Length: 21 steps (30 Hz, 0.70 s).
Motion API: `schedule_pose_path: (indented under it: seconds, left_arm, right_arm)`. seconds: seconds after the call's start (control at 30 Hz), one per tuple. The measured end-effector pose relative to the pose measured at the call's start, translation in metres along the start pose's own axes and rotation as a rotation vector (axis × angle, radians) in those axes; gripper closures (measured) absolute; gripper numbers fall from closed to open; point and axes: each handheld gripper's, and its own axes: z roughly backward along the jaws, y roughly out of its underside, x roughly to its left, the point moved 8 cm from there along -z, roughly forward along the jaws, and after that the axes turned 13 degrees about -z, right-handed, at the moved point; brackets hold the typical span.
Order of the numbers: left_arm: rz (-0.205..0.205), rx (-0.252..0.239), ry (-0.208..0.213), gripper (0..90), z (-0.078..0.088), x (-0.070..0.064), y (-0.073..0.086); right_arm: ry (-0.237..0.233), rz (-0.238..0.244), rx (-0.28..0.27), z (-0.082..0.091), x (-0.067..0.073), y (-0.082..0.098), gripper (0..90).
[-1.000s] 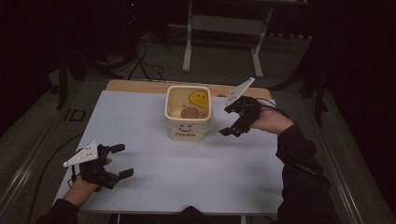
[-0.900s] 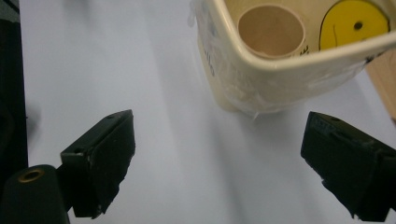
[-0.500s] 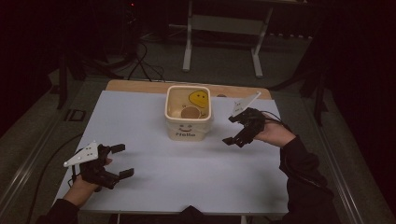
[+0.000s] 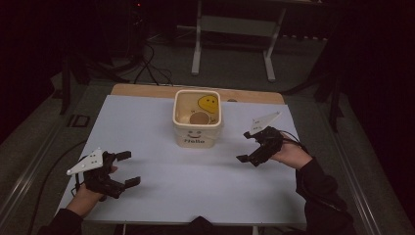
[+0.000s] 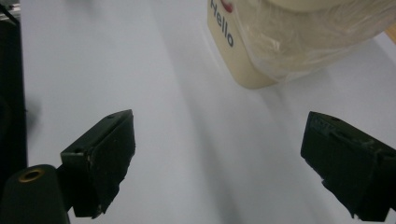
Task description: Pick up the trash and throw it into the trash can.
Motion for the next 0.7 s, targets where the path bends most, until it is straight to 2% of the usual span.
schedule_pose_path:
  seconds: [0.03,0.13,0.3,0.4,0.43,0.6,0.7]
  left_arm:
    - [0.001,-0.001,0.001,0.5,0.0,0.0,0.0]
    - [0.001,0.001,0.001,0.5,0.0,0.0,0.0]
    - [0.002,-0.001,0.002,0.5,0.0,0.0,0.0]
    - [0.002,-0.001,0.003,0.5,0.0,0.0,0.0]
    - [0.001,0.0,0.004,0.5,0.0,-0.001,0.0]
    - [0.002,-0.003,0.004,0.5,0.0,0.0,0.0]
    - [0.002,-0.002,0.003,0.5,0.0,0.0,0.0]
  right_arm:
    - [0.014,0.002,-0.003,-0.001,0.0,0.003,10.0]
    - [0.013,-0.007,0.007,-0.003,0.002,0.011,10.0]
    - [0.001,-0.029,-0.01,-0.005,0.008,0.023,10.0]
    - [-0.006,-0.042,-0.027,-0.008,0.012,0.03,10.0]
    - [0.005,-0.042,-0.038,-0.008,0.012,0.032,10.0]
    - [-0.011,-0.092,-0.084,-0.013,0.017,0.041,10.0]
    - [0.011,-0.091,-0.096,-0.017,0.019,0.046,10.1]
